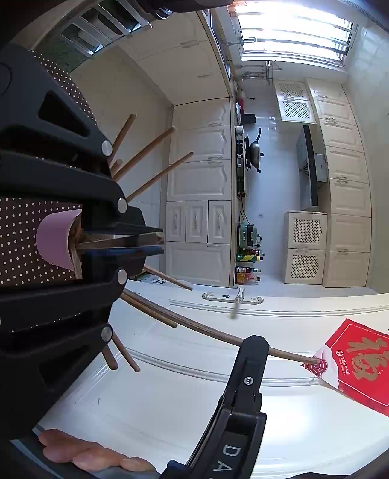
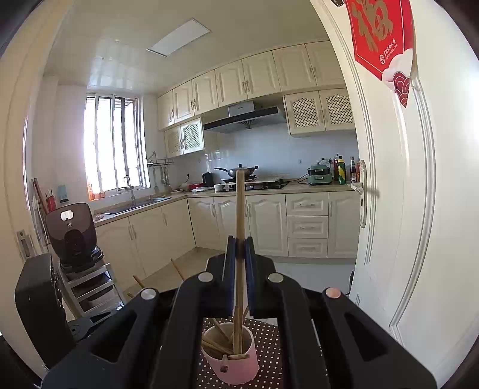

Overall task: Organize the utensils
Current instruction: 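Lower both chopsticks into the pink cup and open both grippers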

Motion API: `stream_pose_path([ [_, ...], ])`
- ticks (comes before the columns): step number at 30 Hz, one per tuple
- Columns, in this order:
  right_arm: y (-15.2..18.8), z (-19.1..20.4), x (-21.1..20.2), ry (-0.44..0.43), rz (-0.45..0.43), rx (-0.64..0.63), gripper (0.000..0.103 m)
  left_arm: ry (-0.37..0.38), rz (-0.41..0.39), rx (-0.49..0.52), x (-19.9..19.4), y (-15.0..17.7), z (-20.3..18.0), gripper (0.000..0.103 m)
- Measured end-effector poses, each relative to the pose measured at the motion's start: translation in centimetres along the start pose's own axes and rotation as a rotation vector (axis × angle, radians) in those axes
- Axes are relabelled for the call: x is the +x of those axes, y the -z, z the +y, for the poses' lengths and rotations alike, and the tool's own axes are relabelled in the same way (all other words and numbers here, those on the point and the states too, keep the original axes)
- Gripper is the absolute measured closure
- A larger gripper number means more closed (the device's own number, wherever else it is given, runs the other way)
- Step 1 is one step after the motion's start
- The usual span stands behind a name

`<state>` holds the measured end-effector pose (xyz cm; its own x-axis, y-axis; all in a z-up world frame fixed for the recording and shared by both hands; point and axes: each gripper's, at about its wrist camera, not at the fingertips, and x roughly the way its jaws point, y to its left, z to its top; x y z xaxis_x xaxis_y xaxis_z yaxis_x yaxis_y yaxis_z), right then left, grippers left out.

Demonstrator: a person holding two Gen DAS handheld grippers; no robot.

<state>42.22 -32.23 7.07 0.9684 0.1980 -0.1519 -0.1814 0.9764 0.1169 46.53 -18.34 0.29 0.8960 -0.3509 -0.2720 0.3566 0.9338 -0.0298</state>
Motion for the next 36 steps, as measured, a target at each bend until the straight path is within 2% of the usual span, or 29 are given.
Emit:
stream_pose_path([
  [1,0.1,0.0,0.1,0.001,0.005,-0.001,0.098,0.003,0.006,0.000,0.0,0.1,0.0,0.089],
  [3,0.3,0.0,0.4,0.003,0.018,-0.002,0.098,0.000,0.004,-0.003,-0.1,0.2,0.0,0.071],
  [4,0.5,0.0,0.5,0.001,0.024,-0.001,0.098,-0.006,-0.005,-0.009,-0.3,0.2,0.1,0.048],
  [5,0.6,0.0,0.6,0.001,0.032,-0.003,0.098,-0.008,-0.023,-0.016,-0.6,0.2,0.1,0.043],
  [18,2.5,-0.5,1.9,0.008,0.135,0.021,0.098,-0.011,-0.039,-0.027,-2.1,0.1,0.8,0.039],
  [36,2.1,-0.3,-0.2,0.005,0.179,0.048,0.096,-0.009,-0.041,-0.055,-5.0,-0.7,1.6,0.035],
])
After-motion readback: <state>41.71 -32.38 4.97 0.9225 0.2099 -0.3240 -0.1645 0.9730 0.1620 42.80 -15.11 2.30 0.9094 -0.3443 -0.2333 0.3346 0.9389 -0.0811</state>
